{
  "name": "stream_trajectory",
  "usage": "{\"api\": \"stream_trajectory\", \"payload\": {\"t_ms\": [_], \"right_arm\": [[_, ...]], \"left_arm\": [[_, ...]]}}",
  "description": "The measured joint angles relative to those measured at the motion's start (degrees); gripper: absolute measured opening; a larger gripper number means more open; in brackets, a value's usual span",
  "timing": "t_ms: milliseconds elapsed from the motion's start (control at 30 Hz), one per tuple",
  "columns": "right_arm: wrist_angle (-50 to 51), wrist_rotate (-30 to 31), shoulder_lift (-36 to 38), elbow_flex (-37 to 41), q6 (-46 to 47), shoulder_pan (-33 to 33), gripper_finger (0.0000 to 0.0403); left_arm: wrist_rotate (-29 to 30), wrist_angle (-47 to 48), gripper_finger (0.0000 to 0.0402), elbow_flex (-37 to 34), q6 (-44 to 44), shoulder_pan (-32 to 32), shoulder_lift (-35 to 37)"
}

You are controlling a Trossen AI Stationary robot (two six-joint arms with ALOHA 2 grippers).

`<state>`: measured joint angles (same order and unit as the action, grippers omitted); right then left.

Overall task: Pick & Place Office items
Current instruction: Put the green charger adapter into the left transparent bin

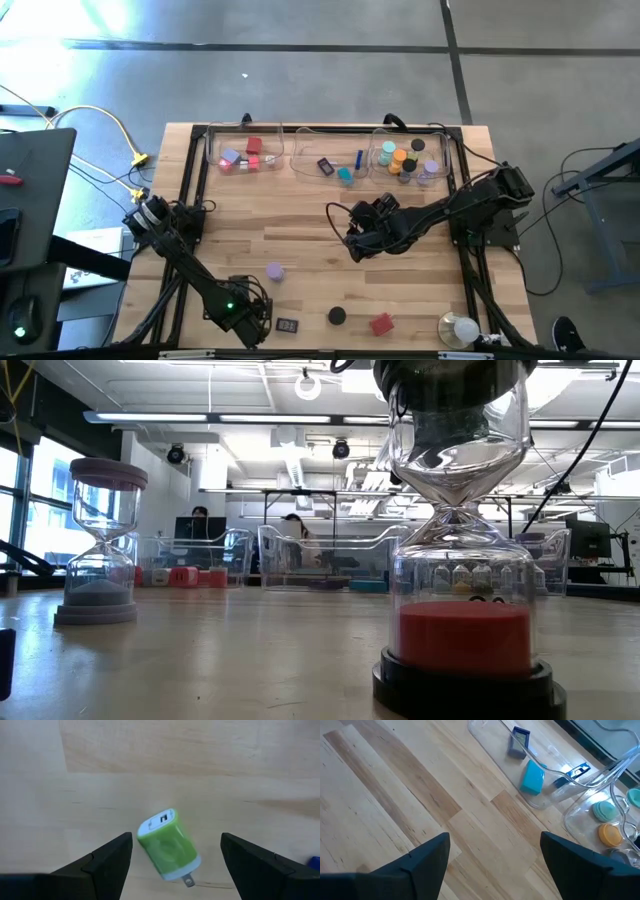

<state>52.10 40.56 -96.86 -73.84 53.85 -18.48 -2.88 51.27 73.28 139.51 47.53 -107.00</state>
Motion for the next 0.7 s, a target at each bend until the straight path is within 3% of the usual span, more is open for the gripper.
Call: {"api": "stream_trajectory", "payload": {"t_ms": [233, 700], "right_arm": [[0.0, 0.0, 0.0, 0.0, -0.2, 0.0, 0.0300], [0.3, 0.0, 0.0, 0.0, -0.2, -0.2, 0.0300]], "left_arm": [[-0.3, -0.1, 0.0281, 0.0, -0.6, 0.0, 0.0], [-0.3, -0.1, 0.0169, -1.2, -2.8, -0.3, -0.1]]}}
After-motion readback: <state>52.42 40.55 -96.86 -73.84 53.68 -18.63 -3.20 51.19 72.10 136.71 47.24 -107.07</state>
